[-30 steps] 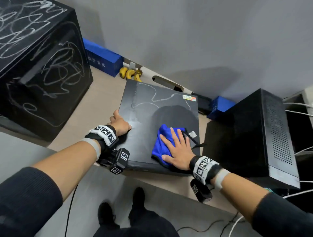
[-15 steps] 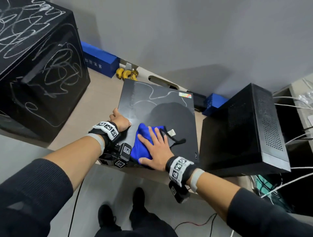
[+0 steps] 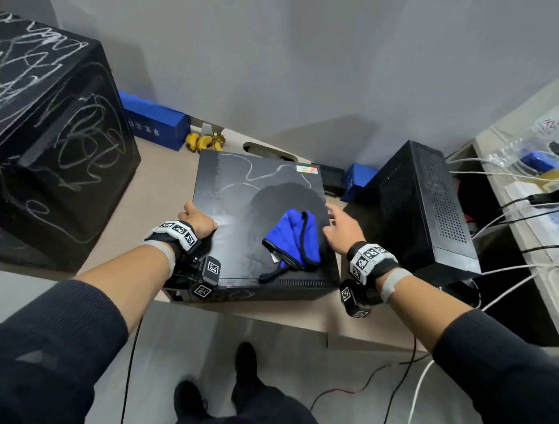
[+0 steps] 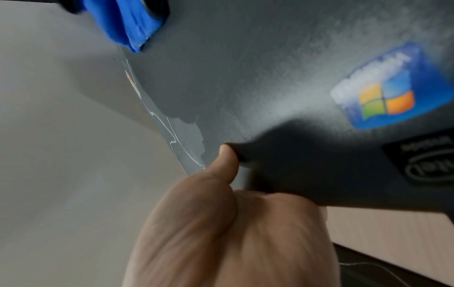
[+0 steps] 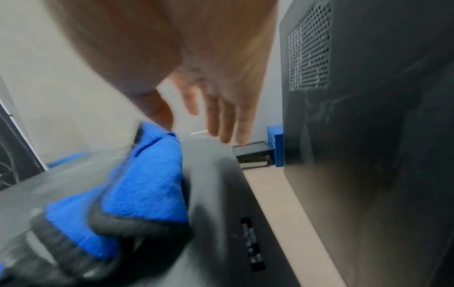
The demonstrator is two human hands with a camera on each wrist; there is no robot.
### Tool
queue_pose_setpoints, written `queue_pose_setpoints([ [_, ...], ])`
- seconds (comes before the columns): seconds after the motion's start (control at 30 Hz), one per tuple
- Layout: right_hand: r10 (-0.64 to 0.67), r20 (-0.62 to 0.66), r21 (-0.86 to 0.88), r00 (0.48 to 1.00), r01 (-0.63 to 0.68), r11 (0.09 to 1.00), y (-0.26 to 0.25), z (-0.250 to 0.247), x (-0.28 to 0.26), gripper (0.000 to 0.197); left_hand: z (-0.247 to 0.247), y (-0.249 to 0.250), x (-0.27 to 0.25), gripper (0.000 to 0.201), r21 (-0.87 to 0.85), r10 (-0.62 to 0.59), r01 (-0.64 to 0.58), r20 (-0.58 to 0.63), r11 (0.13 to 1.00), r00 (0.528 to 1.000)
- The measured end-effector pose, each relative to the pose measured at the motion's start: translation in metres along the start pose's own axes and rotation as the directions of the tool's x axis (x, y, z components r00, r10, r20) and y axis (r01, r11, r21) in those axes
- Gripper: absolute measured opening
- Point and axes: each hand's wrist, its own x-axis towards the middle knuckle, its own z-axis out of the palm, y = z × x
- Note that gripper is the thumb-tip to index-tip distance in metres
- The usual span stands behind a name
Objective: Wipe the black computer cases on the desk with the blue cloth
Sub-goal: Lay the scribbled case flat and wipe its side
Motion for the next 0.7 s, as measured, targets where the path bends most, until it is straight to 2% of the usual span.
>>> queue_pose_setpoints([
  [0.03, 0.03, -0.101, -0.019, 0.994, -0.032, 0.999, 0.004, -0.003, 0.001, 0.054, 0.001, 0.0, 0.001, 0.087, -0.004, 0.001, -0.001, -0.003, 1.0, 1.0],
  [0.07, 0.005, -0.173, -0.027, 0.985, -0.01, 1.0, 0.003, -0.003, 0.0, 0.05, 0.001, 0.0, 0.002, 0.087, -0.006, 0.001, -0.001, -0.003, 1.0, 1.0],
  [0.13, -0.151, -0.198, -0.052, 0.968, 0.144, 0.988, -0.001, 0.009, -0.007, 0.044, 0.001, 0.0, 0.002, 0.087, -0.006, -0.005, 0.005, -0.003, 1.0, 1.0],
  [0.2, -0.263, -0.045, -0.098, 0.964, 0.258, 0.961, -0.006, 0.034, -0.013, 0.052, 0.0, -0.002, 0.004, 0.087, -0.016, -0.006, 0.006, -0.005, 1.0, 1.0],
  [0.27, -0.215, 0.182, -0.254, 0.959, 0.258, 0.932, -0.006, 0.059, -0.015, 0.07, 0.001, -0.004, 0.005, 0.087, -0.038, -0.011, 0.011, -0.004, 0.999, 1.0],
  [0.3, -0.171, 0.23, -0.328, 0.958, 0.242, 0.913, -0.007, 0.068, -0.01, 0.074, 0.001, -0.004, 0.006, 0.087, -0.041, -0.011, 0.011, -0.004, 0.999, 1.0],
  [0.4, -0.126, 0.242, -0.365, 0.962, 0.211, 0.907, -0.032, 0.082, 0.01, 0.074, 0.002, -0.005, 0.008, 0.088, -0.041, -0.009, 0.009, -0.001, 0.999, 1.0],
  [0.47, -0.172, 0.278, -0.354, 0.945, 0.267, 0.896, -0.061, 0.092, 0.018, 0.077, 0.003, -0.006, 0.011, 0.088, -0.049, -0.007, 0.007, -0.003, 0.999, 1.0],
  [0.57, -0.297, 0.396, -0.337, 0.869, 0.438, 0.833, -0.085, 0.112, 0.001, 0.082, 0.004, -0.007, 0.015, 0.09, -0.066, -0.014, 0.014, -0.001, 0.998, 1.0],
  [0.7, -0.443, 0.457, -0.325, 0.771, 0.608, 0.724, -0.055, 0.102, -0.022, 0.069, 0.003, -0.007, 0.013, 0.09, -0.063, -0.012, 0.011, -0.005, 0.998, 1.0],
])
